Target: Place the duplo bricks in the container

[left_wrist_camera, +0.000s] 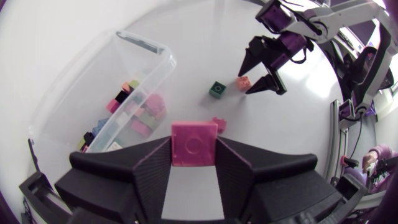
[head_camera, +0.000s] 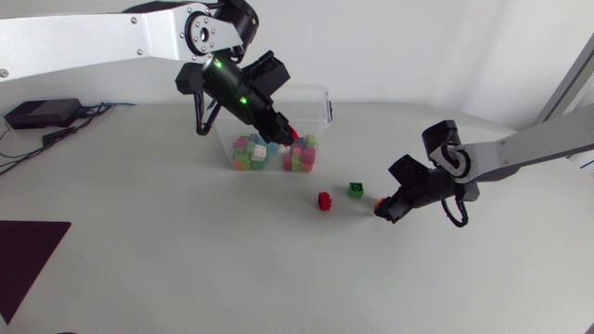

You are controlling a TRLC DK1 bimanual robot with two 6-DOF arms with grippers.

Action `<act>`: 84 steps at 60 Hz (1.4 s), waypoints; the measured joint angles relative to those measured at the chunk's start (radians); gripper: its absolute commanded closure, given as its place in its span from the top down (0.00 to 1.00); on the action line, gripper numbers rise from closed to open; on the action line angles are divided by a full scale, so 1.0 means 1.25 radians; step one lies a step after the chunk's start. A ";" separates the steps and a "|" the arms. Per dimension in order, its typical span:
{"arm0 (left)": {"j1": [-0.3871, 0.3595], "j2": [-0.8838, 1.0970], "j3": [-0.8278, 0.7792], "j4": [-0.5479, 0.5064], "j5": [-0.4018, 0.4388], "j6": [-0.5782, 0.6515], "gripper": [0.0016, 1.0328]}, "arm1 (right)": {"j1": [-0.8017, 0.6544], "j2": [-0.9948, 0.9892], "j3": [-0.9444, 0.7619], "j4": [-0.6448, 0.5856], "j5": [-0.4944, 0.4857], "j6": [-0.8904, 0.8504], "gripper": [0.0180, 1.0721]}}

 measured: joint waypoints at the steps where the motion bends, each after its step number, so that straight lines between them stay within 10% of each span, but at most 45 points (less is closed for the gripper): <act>1: 0.003 0.000 0.000 0.007 0.000 -0.005 0.31 | 0.002 0.001 0.000 0.000 0.000 0.000 0.48; 5: 0.012 0.000 0.000 0.029 0.000 -0.016 0.31 | 0.008 0.003 0.000 0.000 0.004 0.000 0.29; 15: 0.026 0.000 0.000 0.092 0.001 -0.051 0.32 | 0.014 0.003 0.006 -0.007 0.009 0.000 0.18; 56: 0.101 0.127 0.159 0.246 -0.050 -0.192 0.41 | 0.158 -0.256 0.061 -0.208 0.014 0.047 0.18; 62: 0.104 0.148 0.173 0.254 -0.063 -0.199 0.60 | 0.167 -0.279 0.077 -0.226 0.015 0.058 0.18; 66: 0.105 0.155 0.173 0.255 -0.065 -0.199 0.90 | 0.167 -0.289 0.089 -0.233 0.014 0.064 0.18; 84: 0.104 0.094 0.096 0.267 -0.065 -0.175 0.95 | 0.190 -0.286 0.182 -0.241 0.012 0.096 0.18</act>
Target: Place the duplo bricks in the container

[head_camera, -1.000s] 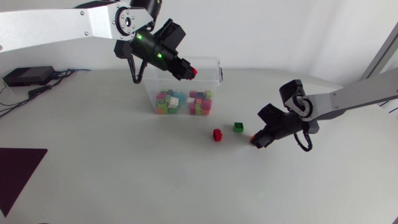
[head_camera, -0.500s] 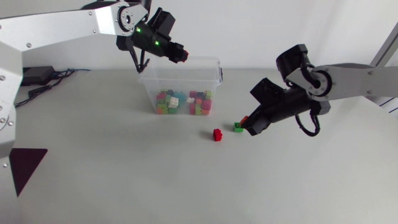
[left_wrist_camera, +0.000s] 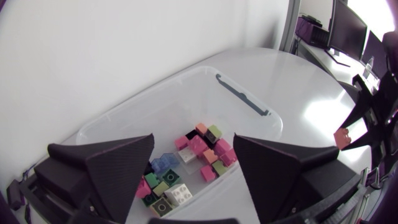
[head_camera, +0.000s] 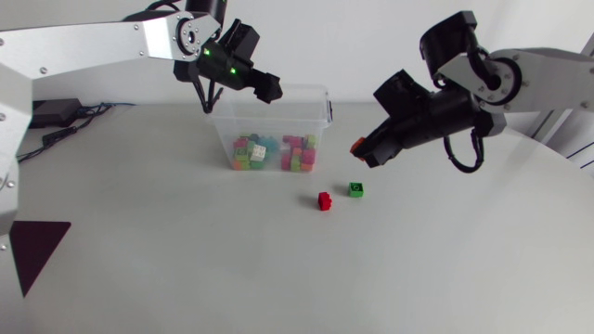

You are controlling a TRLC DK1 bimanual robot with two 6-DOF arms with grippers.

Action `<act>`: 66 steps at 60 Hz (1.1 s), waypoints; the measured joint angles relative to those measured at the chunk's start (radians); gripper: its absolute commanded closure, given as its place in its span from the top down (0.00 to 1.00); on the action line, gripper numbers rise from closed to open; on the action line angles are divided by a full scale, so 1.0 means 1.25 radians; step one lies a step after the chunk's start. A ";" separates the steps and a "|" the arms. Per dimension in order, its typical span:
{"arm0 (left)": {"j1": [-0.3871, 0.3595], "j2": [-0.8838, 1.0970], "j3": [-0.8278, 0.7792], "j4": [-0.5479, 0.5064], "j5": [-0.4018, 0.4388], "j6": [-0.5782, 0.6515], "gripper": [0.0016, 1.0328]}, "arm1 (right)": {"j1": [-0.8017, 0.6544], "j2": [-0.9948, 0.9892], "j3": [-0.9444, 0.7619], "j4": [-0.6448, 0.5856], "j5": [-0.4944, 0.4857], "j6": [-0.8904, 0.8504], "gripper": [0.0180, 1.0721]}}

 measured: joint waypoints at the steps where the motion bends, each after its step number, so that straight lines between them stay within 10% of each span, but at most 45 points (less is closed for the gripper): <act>1: 0.000 -0.007 -0.008 0.001 0.000 0.002 0.95 | 0.003 0.003 0.008 0.000 0.000 0.003 0.18; 66: -0.039 -0.329 -0.482 -0.045 -0.007 0.278 0.95 | 0.067 0.410 0.481 0.091 0.000 0.131 0.18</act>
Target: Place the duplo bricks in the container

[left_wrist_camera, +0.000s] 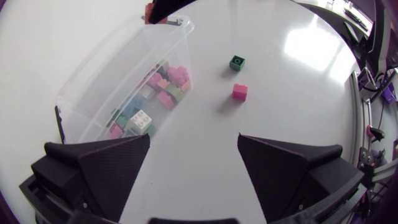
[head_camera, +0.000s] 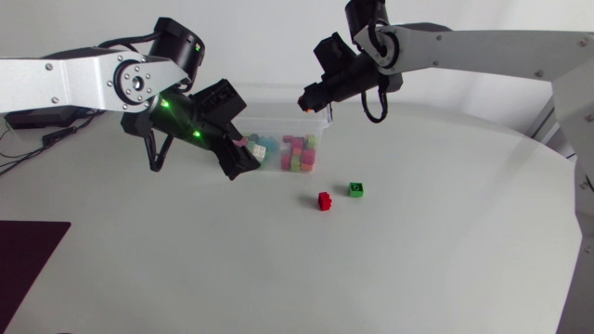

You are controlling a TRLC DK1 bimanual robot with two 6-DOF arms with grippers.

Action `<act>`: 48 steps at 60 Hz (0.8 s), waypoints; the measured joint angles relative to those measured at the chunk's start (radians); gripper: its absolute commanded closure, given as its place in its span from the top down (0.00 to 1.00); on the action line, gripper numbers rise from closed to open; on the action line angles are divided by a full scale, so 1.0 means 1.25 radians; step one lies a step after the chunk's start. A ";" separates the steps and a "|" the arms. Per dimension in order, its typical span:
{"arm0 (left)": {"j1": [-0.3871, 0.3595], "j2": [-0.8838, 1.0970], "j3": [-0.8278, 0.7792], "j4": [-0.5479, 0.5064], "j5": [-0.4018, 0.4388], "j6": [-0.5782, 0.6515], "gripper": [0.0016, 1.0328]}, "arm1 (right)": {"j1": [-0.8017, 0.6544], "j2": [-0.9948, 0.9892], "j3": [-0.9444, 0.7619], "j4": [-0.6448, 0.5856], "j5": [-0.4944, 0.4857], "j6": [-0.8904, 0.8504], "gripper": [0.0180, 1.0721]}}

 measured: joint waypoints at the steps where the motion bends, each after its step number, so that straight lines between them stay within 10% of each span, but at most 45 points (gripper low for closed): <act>1: 0.000 0.000 -0.002 0.000 0.001 0.001 0.95 | 0.001 0.002 0.003 0.003 0.000 0.000 0.18; 25: 0.000 -0.019 -0.030 0.000 0.004 0.017 0.95 | 0.025 0.022 0.017 0.133 0.002 0.022 0.19; 28: 0.000 -0.021 -0.033 0.000 0.005 0.017 0.95 | 0.030 0.030 0.027 0.133 0.006 0.029 0.33; 34: 0.000 -0.023 -0.039 0.000 0.005 0.017 0.95 | 0.038 0.060 0.055 0.133 0.034 0.037 0.95; 48: -0.023 -0.019 -0.043 0.001 0.005 0.028 0.95 | 0.023 0.059 0.043 0.132 0.051 0.048 0.96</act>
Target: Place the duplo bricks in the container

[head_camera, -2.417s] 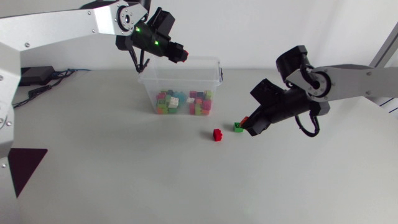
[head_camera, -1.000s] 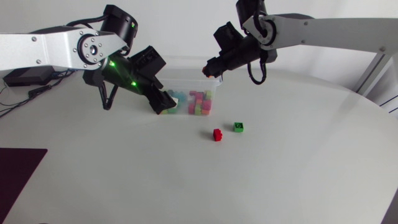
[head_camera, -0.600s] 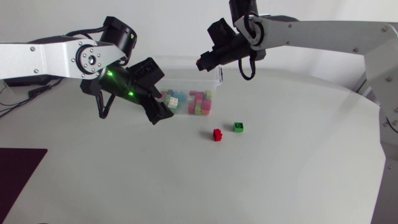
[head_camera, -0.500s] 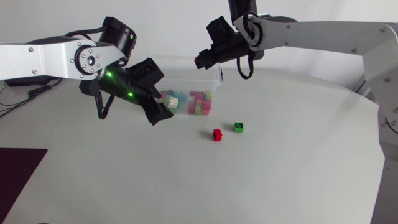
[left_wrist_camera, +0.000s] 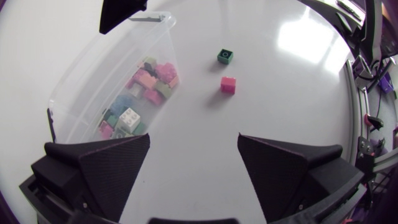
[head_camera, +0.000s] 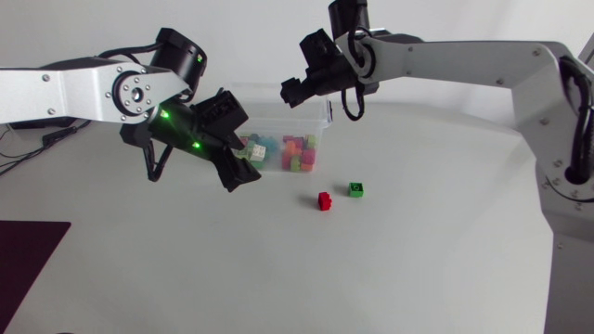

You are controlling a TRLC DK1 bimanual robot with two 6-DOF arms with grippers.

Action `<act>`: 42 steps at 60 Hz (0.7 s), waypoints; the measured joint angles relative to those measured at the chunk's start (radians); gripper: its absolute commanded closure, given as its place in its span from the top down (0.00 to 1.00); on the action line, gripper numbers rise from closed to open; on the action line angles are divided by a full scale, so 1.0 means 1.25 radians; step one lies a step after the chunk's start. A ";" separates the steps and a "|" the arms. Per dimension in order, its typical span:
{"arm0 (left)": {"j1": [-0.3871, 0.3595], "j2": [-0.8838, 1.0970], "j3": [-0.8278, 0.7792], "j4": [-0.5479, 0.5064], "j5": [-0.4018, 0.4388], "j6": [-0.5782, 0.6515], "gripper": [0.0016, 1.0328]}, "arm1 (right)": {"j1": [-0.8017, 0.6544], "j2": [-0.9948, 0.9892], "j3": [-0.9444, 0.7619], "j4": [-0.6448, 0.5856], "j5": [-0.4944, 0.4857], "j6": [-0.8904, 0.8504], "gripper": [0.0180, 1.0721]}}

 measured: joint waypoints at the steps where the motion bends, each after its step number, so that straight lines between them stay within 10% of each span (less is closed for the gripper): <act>1: -0.004 0.002 0.000 0.000 0.000 0.001 0.95 | -0.003 -0.005 -0.007 0.000 0.000 0.000 0.96; 42: -0.173 0.350 0.276 -0.094 -0.043 0.008 0.93 | -0.186 -0.437 -0.552 0.055 -0.087 -0.010 0.96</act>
